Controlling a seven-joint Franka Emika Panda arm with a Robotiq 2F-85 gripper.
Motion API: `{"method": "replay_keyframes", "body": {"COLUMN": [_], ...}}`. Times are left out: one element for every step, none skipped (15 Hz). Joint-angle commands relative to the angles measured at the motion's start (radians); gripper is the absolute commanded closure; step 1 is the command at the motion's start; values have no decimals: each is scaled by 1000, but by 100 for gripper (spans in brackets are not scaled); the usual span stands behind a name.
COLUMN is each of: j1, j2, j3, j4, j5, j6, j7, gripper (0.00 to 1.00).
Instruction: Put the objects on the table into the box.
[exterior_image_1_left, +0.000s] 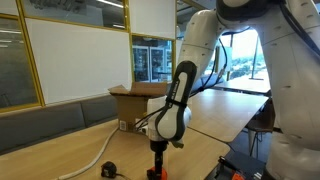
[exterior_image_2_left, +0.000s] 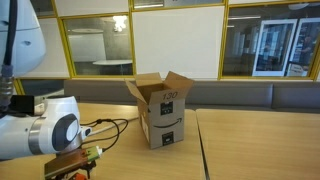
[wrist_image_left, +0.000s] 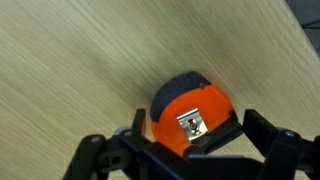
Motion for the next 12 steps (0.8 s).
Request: {"method": "replay_keyframes", "body": {"j1": [2, 3, 12, 17, 21, 22, 23, 18, 15, 12, 10, 5], "j2": [25, 29, 29, 31, 34, 36, 39, 45, 49, 54, 59, 64], "j3": [-2, -4, -13, -18, -24, -27, -28, -24, -22, -18, -16, -10], "j4": [21, 24, 27, 30, 35, 39, 44, 48, 51, 53, 54, 53], "j5": [-34, -43, -63, -82, -101, -119, -132, -139, -146, -148, -150, -149], "j6": [6, 1, -4, -8, -17, -23, -29, -31, -33, -34, -31, -26], "j7": [5, -1, 2, 1, 1, -3, -6, -14, -18, -22, -26, -33], "gripper": [0, 0, 0, 0, 0, 0, 0, 0, 0, 0, 0, 0]}}
